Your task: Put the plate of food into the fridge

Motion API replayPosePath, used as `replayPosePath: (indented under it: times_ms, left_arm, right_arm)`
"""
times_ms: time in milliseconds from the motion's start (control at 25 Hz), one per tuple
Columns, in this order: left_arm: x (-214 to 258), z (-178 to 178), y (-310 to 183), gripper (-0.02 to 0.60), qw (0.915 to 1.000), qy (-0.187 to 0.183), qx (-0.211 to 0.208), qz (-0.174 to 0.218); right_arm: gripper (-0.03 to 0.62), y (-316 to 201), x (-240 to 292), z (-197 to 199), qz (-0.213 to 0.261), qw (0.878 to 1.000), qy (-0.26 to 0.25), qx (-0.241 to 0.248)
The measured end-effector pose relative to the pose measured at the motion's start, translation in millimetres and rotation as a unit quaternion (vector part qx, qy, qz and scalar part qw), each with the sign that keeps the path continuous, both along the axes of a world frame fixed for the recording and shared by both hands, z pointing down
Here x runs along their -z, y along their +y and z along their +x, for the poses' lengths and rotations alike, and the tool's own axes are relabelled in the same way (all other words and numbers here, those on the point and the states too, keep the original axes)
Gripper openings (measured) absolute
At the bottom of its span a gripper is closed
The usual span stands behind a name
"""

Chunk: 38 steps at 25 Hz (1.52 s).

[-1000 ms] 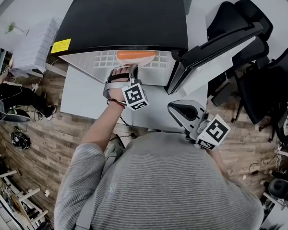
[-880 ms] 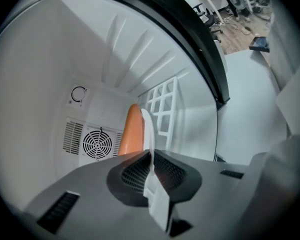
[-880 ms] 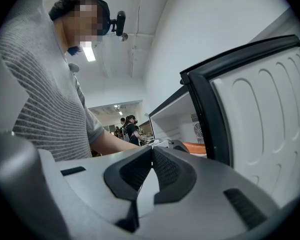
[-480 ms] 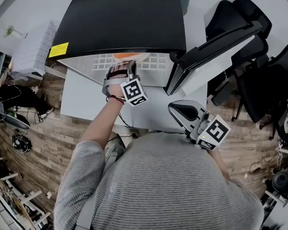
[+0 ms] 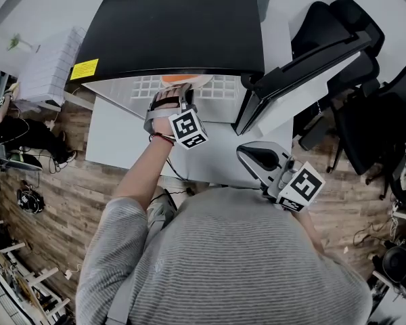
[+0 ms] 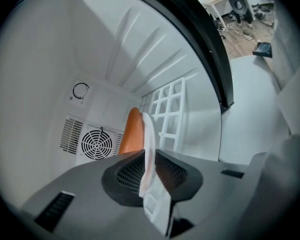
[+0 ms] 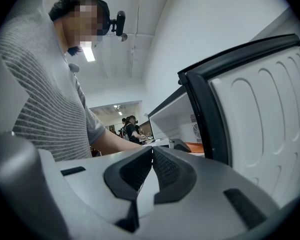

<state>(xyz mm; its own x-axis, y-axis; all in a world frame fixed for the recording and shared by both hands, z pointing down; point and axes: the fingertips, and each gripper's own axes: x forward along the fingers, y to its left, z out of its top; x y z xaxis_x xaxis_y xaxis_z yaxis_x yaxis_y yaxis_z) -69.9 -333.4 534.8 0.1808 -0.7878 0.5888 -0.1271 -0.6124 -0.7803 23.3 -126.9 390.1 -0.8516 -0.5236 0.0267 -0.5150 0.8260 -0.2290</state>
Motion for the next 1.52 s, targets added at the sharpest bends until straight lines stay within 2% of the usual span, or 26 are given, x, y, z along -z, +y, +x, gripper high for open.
replayPosePath:
  times_ms: [120, 320, 520, 840, 1520]
  left_arm:
    - [2, 0, -1, 0.066, 1.0, 0.009, 0.001, -0.004]
    - [5, 6, 4, 0.101, 0.999, 0.028, -0.01, -0.034]
    - [10, 9, 11, 0.103, 0.9983, 0.035, -0.018, -0.043]
    - [22, 11, 31, 0.103, 0.9957, 0.071, -0.018, -0.056]
    - [20, 15, 87, 0.101, 0.9938, 0.082, -0.012, -0.073]
  right_arm:
    - [0.014, 0, 0, 1, 0.0, 1.0, -0.001, -0.001]
    - [0.014, 0, 0, 4, -0.001, 1.0, 0.001, -0.004]
    - [0.014, 1, 1, 4, 0.001, 1.0, 0.0, -0.003]
    - [0.014, 4, 2, 2, 0.004, 1.0, 0.001, 0.002]
    - [0.014, 22, 7, 2, 0.013, 1.0, -0.002, 0.017]
